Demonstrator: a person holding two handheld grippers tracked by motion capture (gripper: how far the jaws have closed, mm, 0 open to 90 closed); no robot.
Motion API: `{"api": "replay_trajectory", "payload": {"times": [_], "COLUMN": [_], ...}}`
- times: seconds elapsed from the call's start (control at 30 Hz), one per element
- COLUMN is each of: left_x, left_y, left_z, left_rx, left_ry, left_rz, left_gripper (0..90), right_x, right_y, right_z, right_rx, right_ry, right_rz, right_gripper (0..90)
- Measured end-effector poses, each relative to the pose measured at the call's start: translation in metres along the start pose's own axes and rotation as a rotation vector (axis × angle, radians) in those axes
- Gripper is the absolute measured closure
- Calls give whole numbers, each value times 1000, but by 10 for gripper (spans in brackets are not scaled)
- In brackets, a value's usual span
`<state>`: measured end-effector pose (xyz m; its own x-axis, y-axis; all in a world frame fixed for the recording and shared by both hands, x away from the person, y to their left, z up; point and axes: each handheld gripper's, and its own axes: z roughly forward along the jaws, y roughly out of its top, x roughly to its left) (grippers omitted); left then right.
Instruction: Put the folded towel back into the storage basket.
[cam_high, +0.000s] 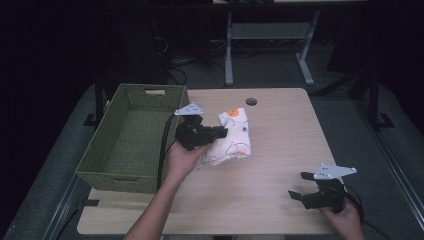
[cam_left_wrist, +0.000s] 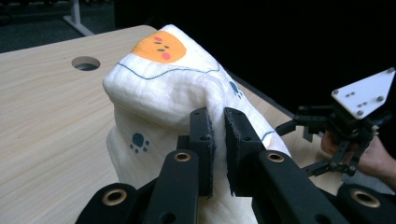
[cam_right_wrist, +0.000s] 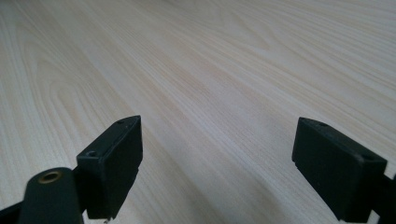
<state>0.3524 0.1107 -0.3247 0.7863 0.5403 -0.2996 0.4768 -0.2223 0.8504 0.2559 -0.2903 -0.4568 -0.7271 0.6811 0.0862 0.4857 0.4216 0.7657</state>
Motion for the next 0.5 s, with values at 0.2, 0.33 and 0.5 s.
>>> {"api": "replay_trajectory", "payload": {"times": [0.2,0.33,0.5], "left_x": [3,4,8], "left_y": [2,6,9], "left_z": [-9,-16,-26], "left_rx": [-14,-24,-34], "left_ry": [-2,1,12], "left_rz": [-12,-13,-19], "left_gripper": [825,825,825], "right_x": [0,0,0], "right_y": [0,0,0], "right_z": [0,0,0], "right_rx": [1,3,4], "right_ry": [0,-2,-1], "right_rz": [5,7,9], "right_gripper": [159,159,159]}}
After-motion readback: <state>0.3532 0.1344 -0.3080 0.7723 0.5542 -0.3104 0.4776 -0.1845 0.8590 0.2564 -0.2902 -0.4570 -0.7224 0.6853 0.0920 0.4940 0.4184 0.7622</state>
